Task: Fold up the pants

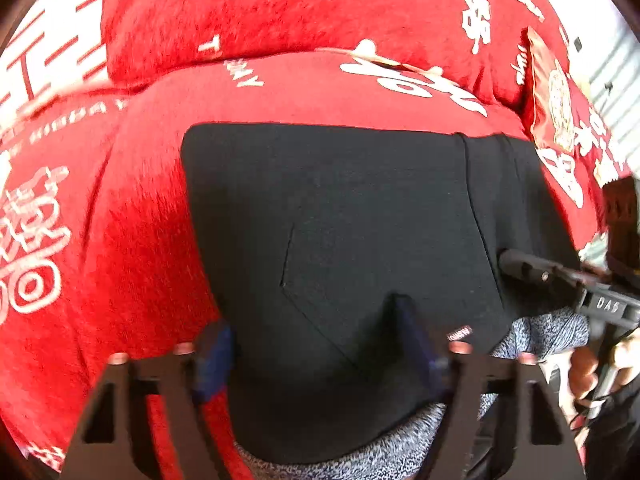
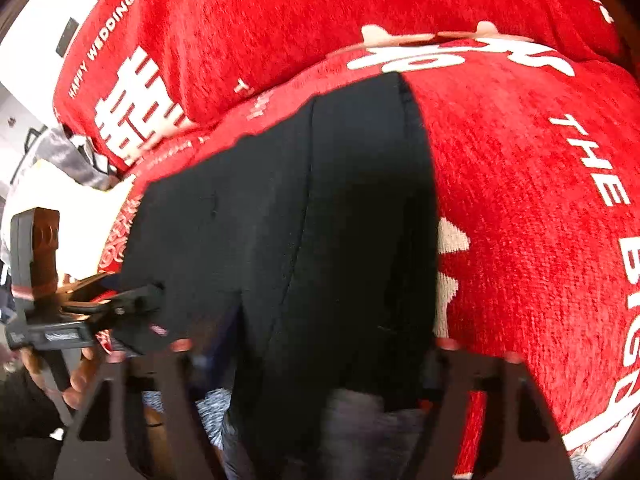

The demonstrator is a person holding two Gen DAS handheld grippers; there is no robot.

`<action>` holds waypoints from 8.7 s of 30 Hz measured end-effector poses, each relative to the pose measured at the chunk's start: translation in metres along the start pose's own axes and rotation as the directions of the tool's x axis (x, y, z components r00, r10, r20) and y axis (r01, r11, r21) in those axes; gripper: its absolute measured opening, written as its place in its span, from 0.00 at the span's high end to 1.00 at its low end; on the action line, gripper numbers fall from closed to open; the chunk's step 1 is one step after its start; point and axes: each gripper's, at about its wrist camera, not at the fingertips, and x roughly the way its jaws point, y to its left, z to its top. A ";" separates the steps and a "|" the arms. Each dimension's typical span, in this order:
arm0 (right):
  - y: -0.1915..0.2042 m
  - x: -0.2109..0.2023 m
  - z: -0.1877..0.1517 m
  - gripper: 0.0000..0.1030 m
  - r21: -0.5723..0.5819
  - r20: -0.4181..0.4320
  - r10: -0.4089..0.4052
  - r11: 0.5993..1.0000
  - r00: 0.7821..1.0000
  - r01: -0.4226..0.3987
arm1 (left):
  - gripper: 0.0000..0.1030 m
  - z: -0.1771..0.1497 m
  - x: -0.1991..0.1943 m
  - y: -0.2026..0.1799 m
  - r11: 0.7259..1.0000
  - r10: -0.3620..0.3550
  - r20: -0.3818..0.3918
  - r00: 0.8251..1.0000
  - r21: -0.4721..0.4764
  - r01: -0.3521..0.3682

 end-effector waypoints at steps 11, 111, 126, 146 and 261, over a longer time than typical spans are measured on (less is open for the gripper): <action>0.054 -0.039 -0.001 0.50 -0.098 0.084 -0.026 0.995 0.996 0.034 | 0.61 0.004 -0.025 0.013 0.998 0.018 0.000 1.000 -0.064 -0.018; 0.211 0.088 0.068 0.07 -0.332 0.055 -0.292 0.896 0.955 0.293 | 0.00 0.033 -0.049 0.183 0.906 0.294 -0.060 0.954 -0.300 -0.298; 0.222 0.109 0.015 0.06 -0.435 -0.011 -0.364 0.840 0.931 0.323 | 0.00 0.005 -0.033 0.164 0.901 0.369 -0.112 0.923 -0.200 -0.385; 0.209 0.046 -0.047 0.01 -0.404 0.050 -0.384 0.836 0.922 0.370 | 0.00 -0.047 -0.061 0.136 0.917 0.324 -0.110 0.940 -0.208 -0.341; 0.199 0.032 -0.042 0.00 -0.255 -0.023 -0.499 0.840 0.866 0.478 | 0.00 -0.084 -0.076 0.092 0.902 0.367 -0.142 0.920 -0.187 -0.388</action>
